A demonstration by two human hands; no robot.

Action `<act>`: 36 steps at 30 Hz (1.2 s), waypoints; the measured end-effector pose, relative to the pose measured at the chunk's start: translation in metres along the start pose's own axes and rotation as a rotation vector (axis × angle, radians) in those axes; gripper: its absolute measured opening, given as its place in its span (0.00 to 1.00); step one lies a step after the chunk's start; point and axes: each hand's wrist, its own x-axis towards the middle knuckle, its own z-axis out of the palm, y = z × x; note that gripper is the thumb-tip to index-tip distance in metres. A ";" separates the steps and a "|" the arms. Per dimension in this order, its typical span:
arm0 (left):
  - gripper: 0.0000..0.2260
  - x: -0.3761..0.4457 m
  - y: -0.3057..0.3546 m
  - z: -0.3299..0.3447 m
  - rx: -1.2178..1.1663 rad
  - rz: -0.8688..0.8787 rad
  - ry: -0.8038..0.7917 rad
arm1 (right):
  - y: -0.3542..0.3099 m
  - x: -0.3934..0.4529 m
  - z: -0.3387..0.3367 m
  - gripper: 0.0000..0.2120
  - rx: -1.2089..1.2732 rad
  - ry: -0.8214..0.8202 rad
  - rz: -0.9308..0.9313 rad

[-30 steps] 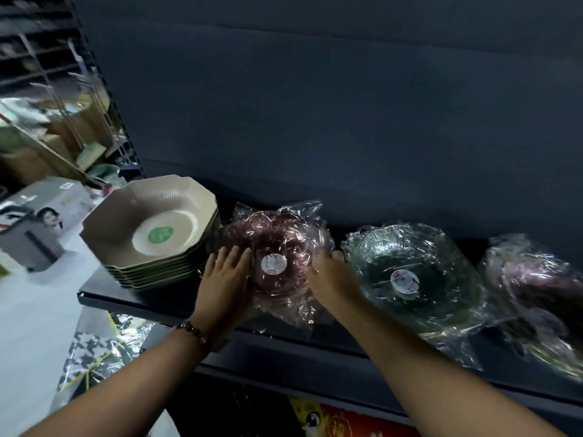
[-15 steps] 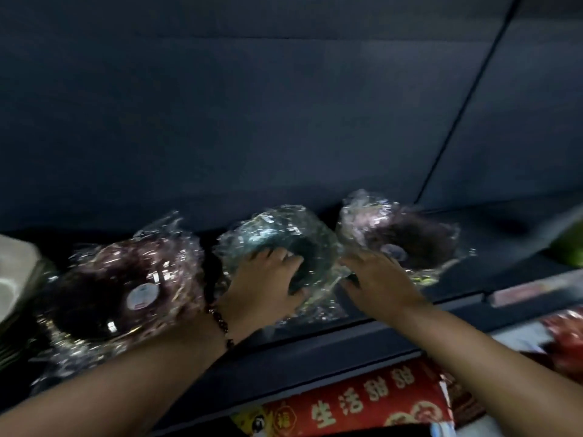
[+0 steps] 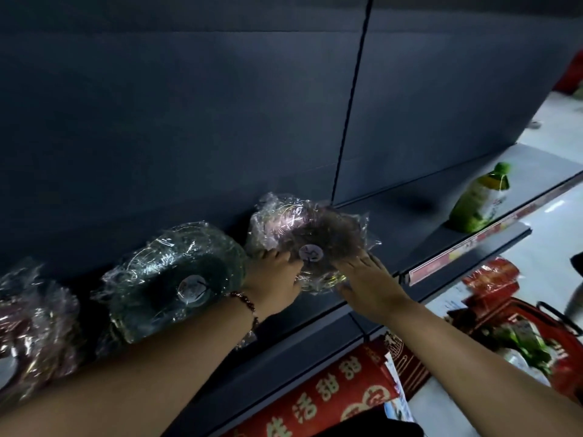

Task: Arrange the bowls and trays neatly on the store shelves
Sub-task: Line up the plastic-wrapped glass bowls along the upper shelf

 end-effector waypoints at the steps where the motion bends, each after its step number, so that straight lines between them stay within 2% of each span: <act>1: 0.17 0.002 -0.002 0.003 -0.006 0.009 -0.006 | 0.002 0.003 0.003 0.22 -0.010 0.023 -0.001; 4: 0.14 0.005 -0.005 0.006 -0.042 0.024 0.021 | 0.002 0.010 0.005 0.12 -0.020 0.136 0.002; 8: 0.12 0.000 -0.006 -0.003 -0.140 0.012 0.112 | -0.002 0.012 -0.001 0.08 -0.038 0.224 -0.019; 10: 0.12 -0.004 -0.005 -0.010 -0.272 -0.049 0.144 | -0.005 0.009 -0.006 0.06 -0.019 0.290 -0.025; 12: 0.15 -0.011 -0.003 -0.021 -0.518 -0.181 0.149 | -0.008 0.004 -0.011 0.06 -0.002 0.363 -0.038; 15: 0.27 -0.027 0.003 -0.044 -1.082 -0.387 0.113 | -0.011 -0.005 -0.017 0.07 0.036 0.479 -0.077; 17: 0.35 -0.038 0.008 -0.052 -1.284 -0.431 0.086 | -0.016 -0.013 -0.021 0.10 0.068 0.532 -0.096; 19: 0.39 -0.046 0.010 -0.054 -1.482 -0.443 0.149 | -0.021 -0.020 -0.022 0.13 0.100 0.571 -0.120; 22: 0.49 -0.055 0.003 -0.055 -1.744 -0.607 0.224 | -0.031 -0.028 -0.022 0.11 0.126 0.605 -0.155; 23: 0.46 -0.059 0.000 -0.056 -1.797 -0.675 0.220 | -0.036 -0.030 -0.022 0.10 0.139 0.620 -0.159; 26: 0.19 -0.073 -0.004 -0.058 -1.991 -0.808 0.124 | -0.056 -0.039 -0.019 0.10 0.158 0.652 -0.221; 27: 0.15 -0.079 -0.005 -0.057 -2.024 -0.827 0.109 | -0.063 -0.042 -0.017 0.12 0.164 0.655 -0.252; 30: 0.11 -0.102 -0.016 -0.056 -2.040 -0.873 0.173 | -0.087 -0.049 -0.015 0.14 0.321 0.631 -0.257; 33: 0.13 -0.127 -0.035 -0.051 -2.006 -0.959 0.284 | -0.112 -0.055 -0.021 0.20 0.785 0.508 -0.068; 36: 0.15 -0.158 -0.056 -0.047 -1.943 -1.000 0.380 | -0.137 -0.049 -0.018 0.23 1.179 0.495 0.149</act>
